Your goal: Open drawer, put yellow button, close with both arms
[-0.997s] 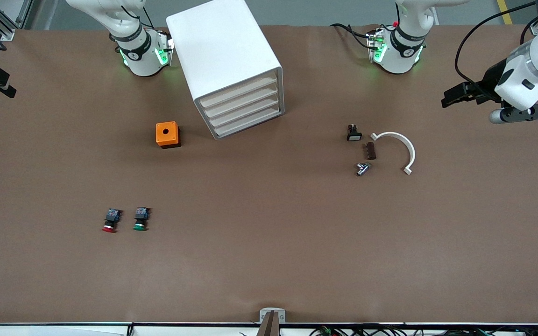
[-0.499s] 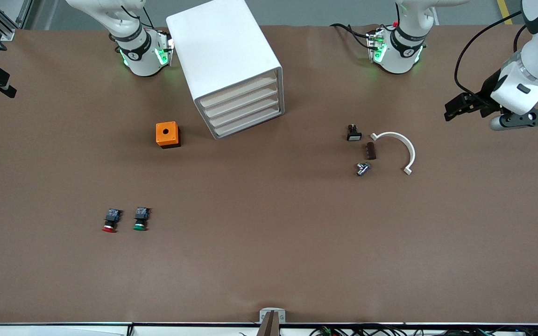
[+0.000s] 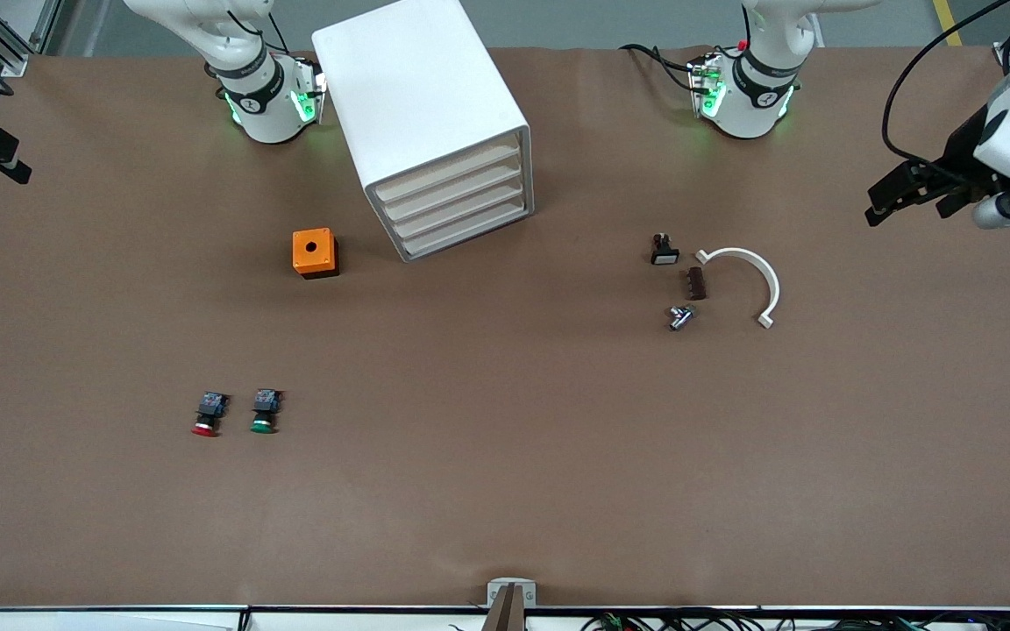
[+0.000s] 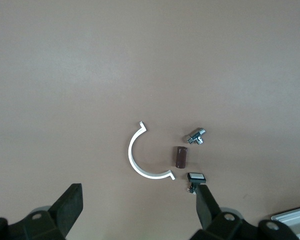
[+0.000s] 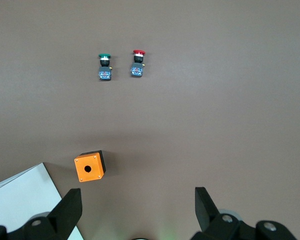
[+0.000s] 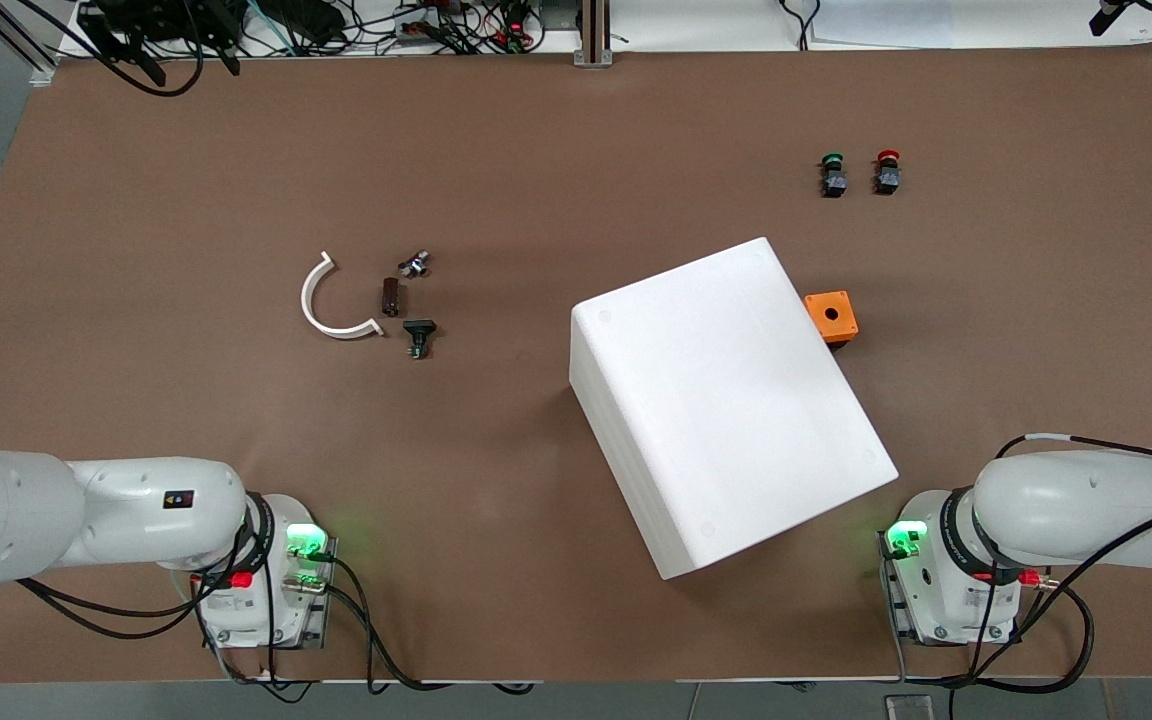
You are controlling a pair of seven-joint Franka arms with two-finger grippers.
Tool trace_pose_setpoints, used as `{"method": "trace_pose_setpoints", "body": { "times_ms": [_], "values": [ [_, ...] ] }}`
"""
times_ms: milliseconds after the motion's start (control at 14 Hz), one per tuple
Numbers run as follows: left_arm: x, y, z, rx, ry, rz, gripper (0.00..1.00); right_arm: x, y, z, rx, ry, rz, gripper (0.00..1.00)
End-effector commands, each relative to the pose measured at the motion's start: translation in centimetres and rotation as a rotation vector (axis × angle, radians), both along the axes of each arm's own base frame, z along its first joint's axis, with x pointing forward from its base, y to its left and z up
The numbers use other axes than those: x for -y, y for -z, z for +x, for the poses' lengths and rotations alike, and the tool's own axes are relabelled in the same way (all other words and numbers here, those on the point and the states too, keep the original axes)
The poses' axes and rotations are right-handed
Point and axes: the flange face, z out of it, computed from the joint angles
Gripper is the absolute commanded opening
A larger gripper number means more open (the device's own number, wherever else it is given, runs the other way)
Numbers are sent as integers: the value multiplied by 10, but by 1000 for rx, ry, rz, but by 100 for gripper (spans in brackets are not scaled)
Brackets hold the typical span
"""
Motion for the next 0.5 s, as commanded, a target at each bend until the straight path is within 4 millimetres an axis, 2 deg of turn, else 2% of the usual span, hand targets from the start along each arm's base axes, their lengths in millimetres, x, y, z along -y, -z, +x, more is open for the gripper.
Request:
{"method": "trace_pose_setpoints", "body": {
  "times_ms": [0,427],
  "values": [
    [-4,-11,6,-8,27,20,100,-2,-2,-7,13,9,1,100],
    [-5,-14,6,-9,57,22,100,-3,-2,-8,11,0,-11,100]
  ]
}}
